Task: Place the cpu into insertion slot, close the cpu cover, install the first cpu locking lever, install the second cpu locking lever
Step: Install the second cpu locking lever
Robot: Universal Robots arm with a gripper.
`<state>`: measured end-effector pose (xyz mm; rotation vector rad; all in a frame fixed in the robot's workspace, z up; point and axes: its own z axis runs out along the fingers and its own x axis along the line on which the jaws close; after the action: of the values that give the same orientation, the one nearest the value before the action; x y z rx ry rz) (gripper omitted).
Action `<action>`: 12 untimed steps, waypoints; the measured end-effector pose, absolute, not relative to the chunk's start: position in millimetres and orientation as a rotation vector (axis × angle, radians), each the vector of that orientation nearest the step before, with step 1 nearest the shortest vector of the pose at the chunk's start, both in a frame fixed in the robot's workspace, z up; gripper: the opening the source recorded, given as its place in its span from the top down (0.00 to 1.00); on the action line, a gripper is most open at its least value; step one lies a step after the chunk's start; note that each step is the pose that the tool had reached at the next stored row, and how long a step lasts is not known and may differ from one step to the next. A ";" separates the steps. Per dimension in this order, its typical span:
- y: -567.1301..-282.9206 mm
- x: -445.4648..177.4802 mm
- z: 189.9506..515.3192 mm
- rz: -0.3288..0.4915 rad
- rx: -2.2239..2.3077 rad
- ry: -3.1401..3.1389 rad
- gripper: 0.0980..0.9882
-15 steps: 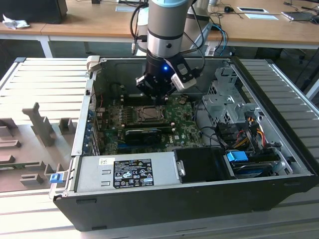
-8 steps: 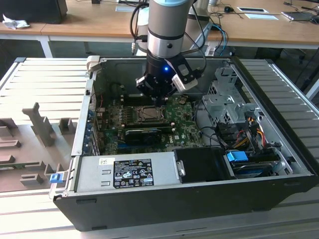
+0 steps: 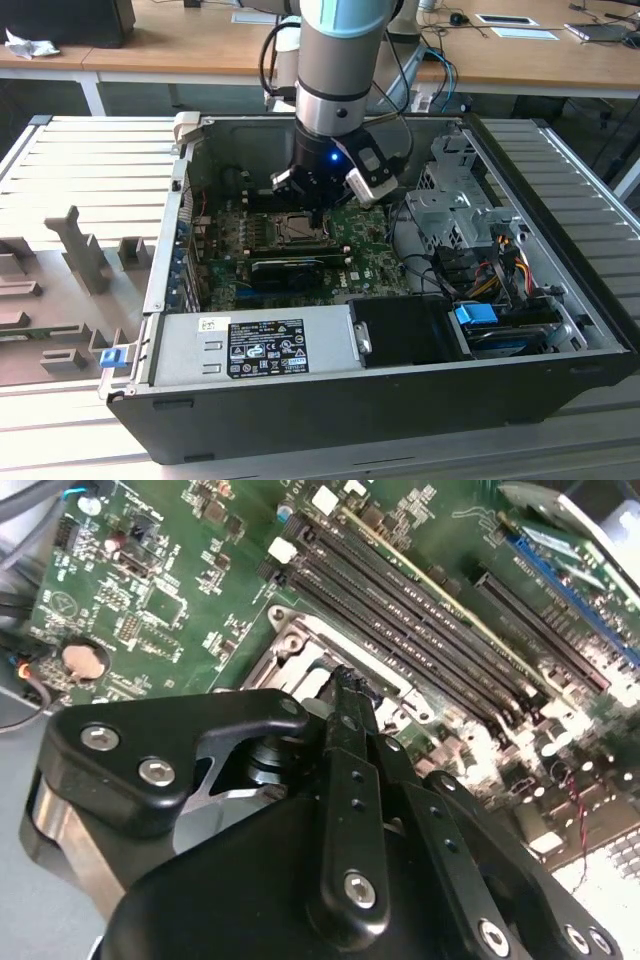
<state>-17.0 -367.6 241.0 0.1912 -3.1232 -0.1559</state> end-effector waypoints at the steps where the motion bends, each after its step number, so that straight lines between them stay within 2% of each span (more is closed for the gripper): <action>1: -368.1 -18.2 240.7 -0.156 0.194 -3.123 0.99; 6: -373.7 -28.9 239.0 -0.169 0.198 -3.122 0.99; 8: -381.4 -33.7 238.0 -0.210 0.198 -3.122 0.99; 12: -384.2 -46.7 235.5 -0.238 0.198 -3.121 0.99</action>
<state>-46.7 -384.2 235.5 0.1984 -3.1207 -0.2379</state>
